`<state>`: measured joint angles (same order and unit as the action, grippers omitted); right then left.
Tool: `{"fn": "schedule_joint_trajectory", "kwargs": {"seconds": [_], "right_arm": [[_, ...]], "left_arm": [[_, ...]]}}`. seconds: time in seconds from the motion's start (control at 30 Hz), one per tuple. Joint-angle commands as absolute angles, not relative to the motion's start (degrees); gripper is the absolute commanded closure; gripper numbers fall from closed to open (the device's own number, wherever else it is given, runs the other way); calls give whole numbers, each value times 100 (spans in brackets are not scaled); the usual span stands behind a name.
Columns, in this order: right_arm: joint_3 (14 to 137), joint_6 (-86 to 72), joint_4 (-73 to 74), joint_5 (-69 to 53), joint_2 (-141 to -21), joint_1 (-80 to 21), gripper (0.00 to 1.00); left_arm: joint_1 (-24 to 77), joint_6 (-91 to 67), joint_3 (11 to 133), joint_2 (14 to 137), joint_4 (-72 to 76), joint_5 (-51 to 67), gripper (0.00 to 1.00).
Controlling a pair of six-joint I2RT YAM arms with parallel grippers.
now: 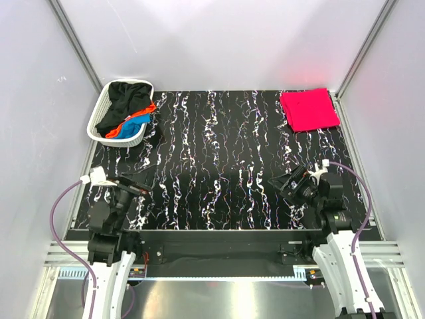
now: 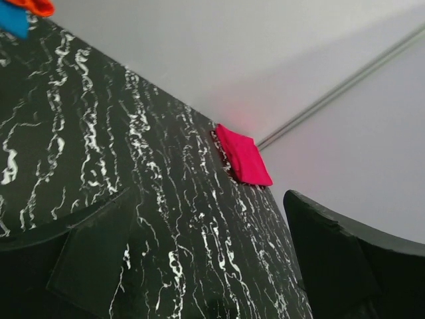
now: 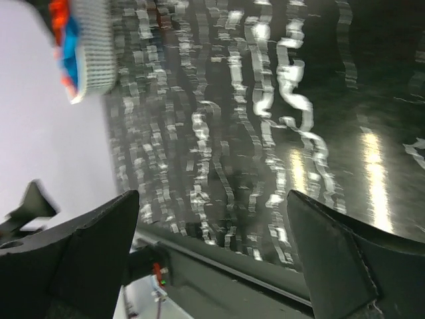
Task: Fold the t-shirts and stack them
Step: Grab the tshirt from the pile
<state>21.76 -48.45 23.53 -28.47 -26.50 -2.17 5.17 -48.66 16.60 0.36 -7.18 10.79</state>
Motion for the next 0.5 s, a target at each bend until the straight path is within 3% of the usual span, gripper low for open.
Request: {"fn": "schedule_joint_trajectory", "kwargs": {"seconds": [0.0, 0.23, 0.37, 0.47], "right_arm": [[2478, -4220, 3075, -2102, -2909, -202, 0], [3382, -4649, 3270, -970, -3971, -193, 0], [3831, -4254, 2517, -1020, -4903, -193, 1], [4332, -4271, 2417, -1254, -5586, -193, 12]], "left_arm": [[501, -4817, 2118, 148, -1722, 790, 1], [510, -4606, 2320, 491, -1907, 1071, 1], [501, -4780, 2741, 1106, -2696, 1012, 1], [501, -5133, 3442, 1809, -3917, 476, 1]]}}
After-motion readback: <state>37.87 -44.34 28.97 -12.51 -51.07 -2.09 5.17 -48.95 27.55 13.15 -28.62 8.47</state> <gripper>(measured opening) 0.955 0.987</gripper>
